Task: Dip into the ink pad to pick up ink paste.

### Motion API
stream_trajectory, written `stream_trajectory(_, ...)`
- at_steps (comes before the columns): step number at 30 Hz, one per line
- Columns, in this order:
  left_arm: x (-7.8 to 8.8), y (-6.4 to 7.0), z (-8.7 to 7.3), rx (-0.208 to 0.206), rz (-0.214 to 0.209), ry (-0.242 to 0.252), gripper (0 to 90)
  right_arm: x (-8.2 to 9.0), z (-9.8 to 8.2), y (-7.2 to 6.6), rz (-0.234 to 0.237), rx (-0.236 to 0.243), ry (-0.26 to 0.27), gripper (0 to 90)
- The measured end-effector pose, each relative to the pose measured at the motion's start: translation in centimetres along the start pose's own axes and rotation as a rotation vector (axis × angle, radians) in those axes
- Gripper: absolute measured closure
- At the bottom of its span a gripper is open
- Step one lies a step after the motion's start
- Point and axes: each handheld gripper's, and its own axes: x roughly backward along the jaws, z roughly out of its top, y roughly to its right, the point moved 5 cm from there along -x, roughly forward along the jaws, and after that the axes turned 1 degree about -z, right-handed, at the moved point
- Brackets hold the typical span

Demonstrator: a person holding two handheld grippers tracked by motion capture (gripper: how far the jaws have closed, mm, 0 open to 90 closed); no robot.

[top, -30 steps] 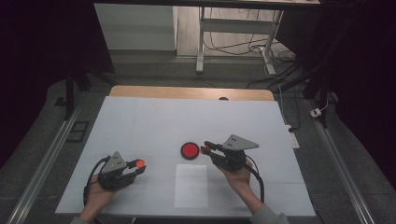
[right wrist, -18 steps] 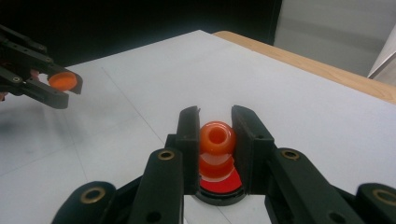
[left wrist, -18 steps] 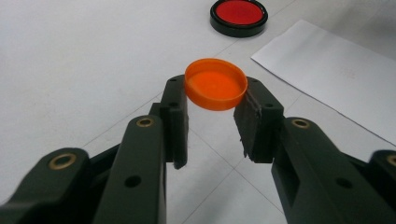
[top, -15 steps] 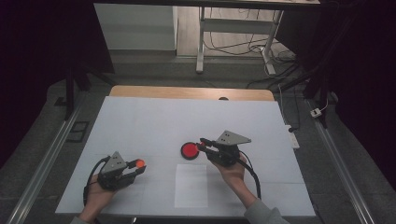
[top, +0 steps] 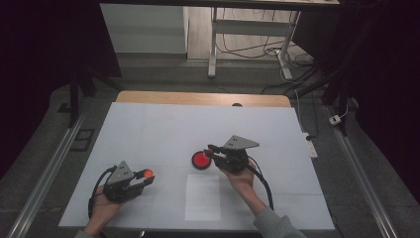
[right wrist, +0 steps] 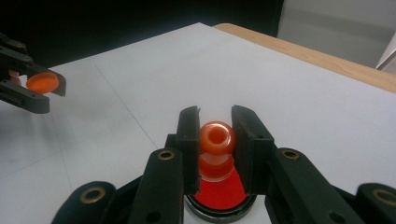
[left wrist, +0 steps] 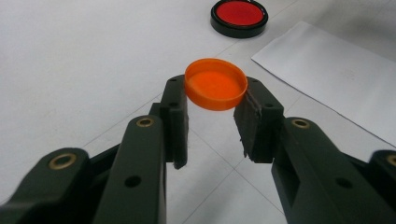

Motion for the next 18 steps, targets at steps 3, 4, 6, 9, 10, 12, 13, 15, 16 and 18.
stream_trajectory(3, 0.0, 0.0, 0.0, 0.0, 0.003, -0.005, 65.3, -0.5, -0.1, 0.0, 0.001, 0.004, -0.013, 72.5)
stream_trajectory(4, 0.0, 0.0, -0.1, 0.002, 0.003, -0.007, 65.3, -0.6, -0.1, 0.0, 0.002, 0.001, -0.012, 72.5)
stream_trajectory(6, -0.1, -0.1, -0.1, 0.004, 0.003, -0.008, 65.3, -0.9, -0.2, 0.0, 0.001, 0.003, -0.021, 72.5)
stream_trajectory(9, -0.1, 0.0, -0.1, 0.003, 0.002, -0.008, 65.3, -1.5, -0.4, 0.1, 0.002, 0.003, -0.033, 72.6)
stream_trajectory(10, -0.1, 0.0, -0.1, 0.003, 0.001, -0.008, 65.3, -1.7, -0.5, 0.1, 0.002, 0.002, -0.039, 72.6)
stream_trajectory(12, -0.1, 0.1, -0.1, 0.002, -0.001, -0.01, 65.3, -2.1, -0.7, 0.2, 0.002, 0.002, -0.048, 72.5)
stream_trajectory(13, -0.2, 0.1, -0.1, 0.001, -0.001, -0.011, 65.3, -2.2, -0.8, 0.2, -0.002, 0.005, -0.06, 72.6)
stream_trajectory(15, -0.2, 0.1, -0.1, 0.0, -0.001, -0.013, 65.3, -2.6, -1.1, 0.3, -0.006, 0.009, -0.074, 72.5)
stream_trajectory(16, -0.2, 0.1, -0.1, 0.0, 0.0, -0.014, 65.3, -2.8, -1.2, 0.4, -0.005, 0.008, -0.078, 72.5)
stream_trajectory(18, -0.2, 0.1, -0.1, -0.001, -0.001, -0.015, 65.3, -3.0, -1.5, 0.5, -0.009, 0.006, -0.094, 72.6)
